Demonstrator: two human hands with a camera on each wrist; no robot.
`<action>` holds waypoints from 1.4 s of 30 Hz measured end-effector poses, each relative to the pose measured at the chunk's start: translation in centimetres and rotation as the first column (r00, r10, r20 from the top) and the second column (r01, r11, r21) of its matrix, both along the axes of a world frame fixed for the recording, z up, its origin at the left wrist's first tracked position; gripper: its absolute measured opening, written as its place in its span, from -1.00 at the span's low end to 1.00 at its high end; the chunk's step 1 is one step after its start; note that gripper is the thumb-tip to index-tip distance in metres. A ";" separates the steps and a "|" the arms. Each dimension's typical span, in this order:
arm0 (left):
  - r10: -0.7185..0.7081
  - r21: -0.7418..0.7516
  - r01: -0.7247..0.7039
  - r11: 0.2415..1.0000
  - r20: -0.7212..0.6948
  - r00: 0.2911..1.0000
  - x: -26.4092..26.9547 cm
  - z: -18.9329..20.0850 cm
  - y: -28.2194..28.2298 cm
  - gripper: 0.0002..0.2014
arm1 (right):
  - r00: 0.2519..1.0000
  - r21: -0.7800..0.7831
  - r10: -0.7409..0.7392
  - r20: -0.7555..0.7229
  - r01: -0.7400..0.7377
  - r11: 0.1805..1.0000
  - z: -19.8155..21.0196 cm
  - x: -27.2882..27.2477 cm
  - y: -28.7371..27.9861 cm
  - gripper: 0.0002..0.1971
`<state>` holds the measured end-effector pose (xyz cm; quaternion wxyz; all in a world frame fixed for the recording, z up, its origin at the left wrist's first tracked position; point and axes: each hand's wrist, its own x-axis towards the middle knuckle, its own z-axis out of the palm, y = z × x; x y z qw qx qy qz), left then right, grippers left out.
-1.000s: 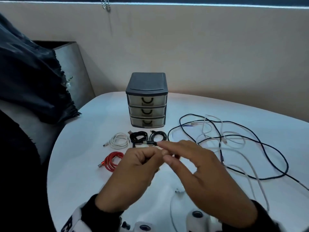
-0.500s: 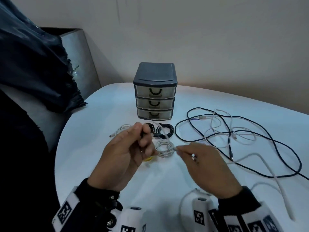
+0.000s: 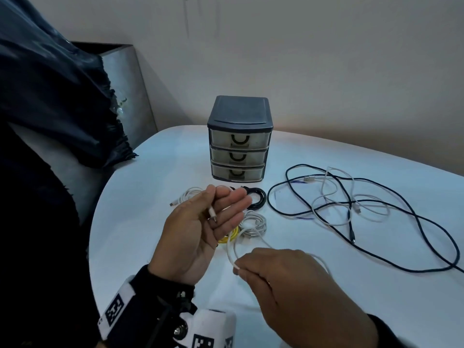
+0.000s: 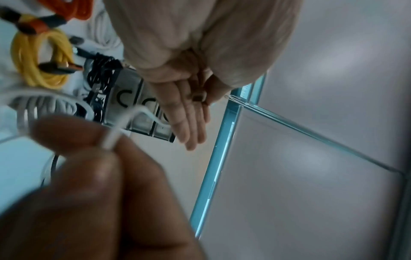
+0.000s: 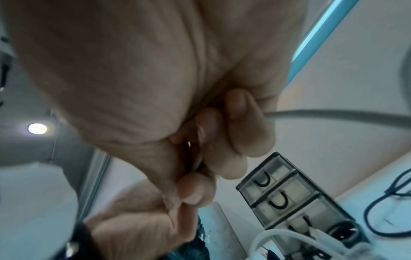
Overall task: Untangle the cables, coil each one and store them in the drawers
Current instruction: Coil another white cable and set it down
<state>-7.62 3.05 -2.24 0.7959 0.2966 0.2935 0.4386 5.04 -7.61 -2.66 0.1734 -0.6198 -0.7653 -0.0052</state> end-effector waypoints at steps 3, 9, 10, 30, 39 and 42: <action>-0.028 -0.023 0.029 0.999 0.069 0.997 -0.2 -0.2 0.3 -0.66 | 1.000 -0.049 -0.003 -0.013 0.003 0.999 -0.4 0.0 0.0 -0.83; 0.070 0.425 0.096 0.900 -0.360 0.930 0.9 -2.2 -1.0 -0.72 | 0.973 -0.200 -0.021 -0.229 -0.026 0.979 1.8 1.6 -0.4 -0.66; 0.107 0.538 0.175 0.825 -0.452 0.886 1.0 -2.6 -1.4 -0.75 | 0.962 -0.168 -0.023 -0.272 -0.024 0.986 2.1 2.1 -0.6 -0.68; 0.075 0.298 -0.072 0.952 0.004 0.997 0.6 -0.4 -0.6 -0.71 | 0.901 -0.229 -0.092 -0.423 -0.008 0.973 -2.2 1.6 0.5 -0.60; 0.179 0.678 0.427 0.598 -0.632 0.754 0.5 -1.9 -1.6 -0.69 | 0.848 -0.091 -0.001 -0.530 -0.056 0.994 1.7 2.5 -1.7 -0.77; 0.020 0.613 0.520 0.595 -0.658 0.753 0.0 -1.4 -2.2 -0.66 | 0.746 -0.037 -0.116 -0.656 0.121 0.992 2.4 5.0 -1.8 -0.82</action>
